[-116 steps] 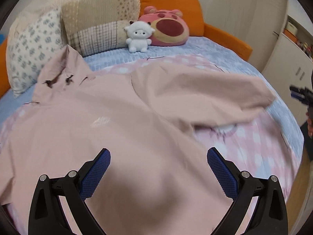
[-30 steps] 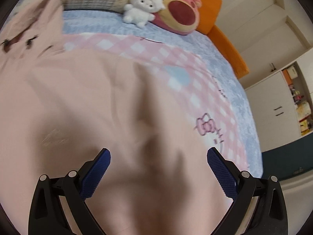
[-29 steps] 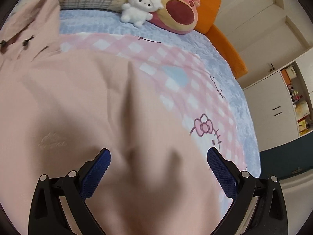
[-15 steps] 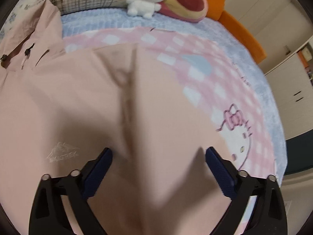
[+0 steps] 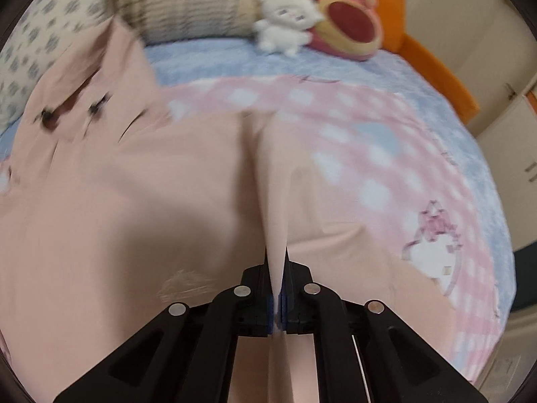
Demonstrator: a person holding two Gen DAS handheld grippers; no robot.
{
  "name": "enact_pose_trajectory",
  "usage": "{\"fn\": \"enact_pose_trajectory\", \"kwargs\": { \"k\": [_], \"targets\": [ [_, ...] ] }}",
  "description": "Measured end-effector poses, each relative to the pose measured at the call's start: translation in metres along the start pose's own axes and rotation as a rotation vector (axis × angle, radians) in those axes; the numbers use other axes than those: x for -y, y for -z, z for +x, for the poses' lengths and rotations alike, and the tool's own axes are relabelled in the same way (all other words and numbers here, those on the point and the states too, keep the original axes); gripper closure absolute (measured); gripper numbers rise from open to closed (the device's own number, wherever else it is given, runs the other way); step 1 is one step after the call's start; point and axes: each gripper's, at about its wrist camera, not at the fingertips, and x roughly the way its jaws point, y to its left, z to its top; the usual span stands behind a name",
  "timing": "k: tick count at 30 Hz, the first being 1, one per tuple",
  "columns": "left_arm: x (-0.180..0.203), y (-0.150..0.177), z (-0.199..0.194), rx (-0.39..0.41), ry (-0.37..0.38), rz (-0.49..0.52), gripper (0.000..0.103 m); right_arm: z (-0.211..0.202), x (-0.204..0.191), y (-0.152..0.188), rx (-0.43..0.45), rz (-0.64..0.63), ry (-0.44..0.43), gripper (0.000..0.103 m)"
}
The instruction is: Fold large clothes
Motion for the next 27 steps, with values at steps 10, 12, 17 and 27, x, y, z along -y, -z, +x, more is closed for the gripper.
{"fn": "enact_pose_trajectory", "kwargs": {
  "k": [10, 12, 17, 27],
  "targets": [
    [-0.018, 0.024, -0.014, 0.048, -0.011, 0.055, 0.016, -0.034, 0.01, 0.036, -0.177, -0.075, -0.033, 0.025],
    [-0.019, 0.029, -0.045, 0.106, 0.021, 0.077, 0.016, -0.071, 0.029, 0.018, -0.102, -0.046, -0.016, 0.025],
    [-0.008, 0.066, -0.098, 0.11, 0.224, 0.058, 0.016, -0.105, 0.096, -0.053, 0.078, -0.093, 0.361, 0.032],
    [0.067, 0.266, -0.123, -0.094, 0.41, 0.318, 0.031, -0.028, 0.266, -0.192, 0.124, 0.173, 0.256, 0.092]
  ]
}}
